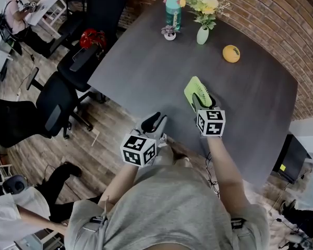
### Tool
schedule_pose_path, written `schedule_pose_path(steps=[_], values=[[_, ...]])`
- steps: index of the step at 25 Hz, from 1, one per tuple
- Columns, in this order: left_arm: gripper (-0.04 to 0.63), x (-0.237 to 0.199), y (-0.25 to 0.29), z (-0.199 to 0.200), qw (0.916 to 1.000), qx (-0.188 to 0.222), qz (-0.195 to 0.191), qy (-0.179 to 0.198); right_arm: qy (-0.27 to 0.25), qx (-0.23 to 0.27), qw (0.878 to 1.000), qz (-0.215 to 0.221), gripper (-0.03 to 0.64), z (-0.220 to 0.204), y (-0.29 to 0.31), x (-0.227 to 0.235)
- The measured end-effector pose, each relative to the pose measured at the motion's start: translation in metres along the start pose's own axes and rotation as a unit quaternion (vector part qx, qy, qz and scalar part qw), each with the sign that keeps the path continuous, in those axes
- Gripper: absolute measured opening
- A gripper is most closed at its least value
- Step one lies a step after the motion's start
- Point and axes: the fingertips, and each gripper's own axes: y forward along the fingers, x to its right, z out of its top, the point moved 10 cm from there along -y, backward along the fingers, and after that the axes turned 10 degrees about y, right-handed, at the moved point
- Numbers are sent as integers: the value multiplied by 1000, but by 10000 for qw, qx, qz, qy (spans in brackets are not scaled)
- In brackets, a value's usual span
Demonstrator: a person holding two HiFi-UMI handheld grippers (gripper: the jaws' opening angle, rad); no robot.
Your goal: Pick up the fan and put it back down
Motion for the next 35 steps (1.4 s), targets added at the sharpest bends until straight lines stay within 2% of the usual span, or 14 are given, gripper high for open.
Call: schedule_pose_path(steps=[18, 27, 30, 35], values=[[103, 0, 11, 4, 9999, -49, -136, 96, 390, 64, 9992, 12, 204, -7, 4, 17], [103, 3, 5, 6, 9999, -20, -103, 120, 326, -68, 9994, 122, 204, -8, 3, 17], [103, 5, 3, 5, 9999, -12, -83, 147, 467, -94, 9985, 259, 232, -10, -4, 17], [103, 19, -1, 5, 9998, 38, -24, 191, 444, -127, 9984, 314, 232, -19, -28, 17]])
